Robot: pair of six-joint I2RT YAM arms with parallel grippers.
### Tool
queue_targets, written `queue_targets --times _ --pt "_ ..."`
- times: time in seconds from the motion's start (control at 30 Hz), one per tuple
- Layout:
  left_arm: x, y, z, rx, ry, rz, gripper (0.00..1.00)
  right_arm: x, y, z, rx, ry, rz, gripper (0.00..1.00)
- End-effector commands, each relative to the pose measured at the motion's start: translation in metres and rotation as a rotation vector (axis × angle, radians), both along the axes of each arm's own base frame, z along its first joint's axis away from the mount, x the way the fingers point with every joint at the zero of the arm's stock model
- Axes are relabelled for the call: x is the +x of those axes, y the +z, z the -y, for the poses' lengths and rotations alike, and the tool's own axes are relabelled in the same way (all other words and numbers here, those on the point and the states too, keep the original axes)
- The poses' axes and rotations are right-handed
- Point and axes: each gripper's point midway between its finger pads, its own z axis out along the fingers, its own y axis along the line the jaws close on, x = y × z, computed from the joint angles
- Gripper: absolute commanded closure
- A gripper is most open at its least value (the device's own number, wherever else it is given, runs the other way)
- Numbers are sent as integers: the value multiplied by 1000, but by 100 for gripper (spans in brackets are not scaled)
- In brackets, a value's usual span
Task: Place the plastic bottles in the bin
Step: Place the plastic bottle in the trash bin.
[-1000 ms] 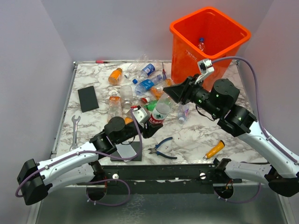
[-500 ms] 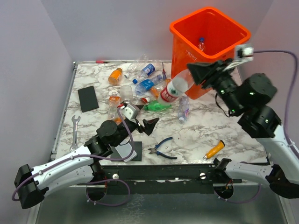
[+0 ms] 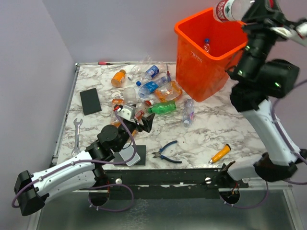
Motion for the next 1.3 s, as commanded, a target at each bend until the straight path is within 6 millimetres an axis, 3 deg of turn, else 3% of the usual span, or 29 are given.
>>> queue_targets --times 0.0,0.17,0.3,0.5,0.83,1.07,1.27 --pt "7 -1 -13 10 81 10 1 75 -12 20 15 -166 -110 100" --pt "6 -2 -14 6 83 9 1 149 -37 28 51 -142 -179 100" --pt "6 -3 -11 8 68 3 1 201 -77 23 71 -68 -278 100" --pt "4 -2 -8 -3 54 -1 1 259 -142 -8 -1 115 -475 100" --pt "2 1 -7 -12 37 4 1 282 -221 -31 -74 199 -715 100" --pt "2 -2 -4 -3 29 1 1 285 -252 -48 -98 285 -819 100" --pt "1 -3 -2 5 16 3 1 290 -287 -48 -108 274 -945 99"
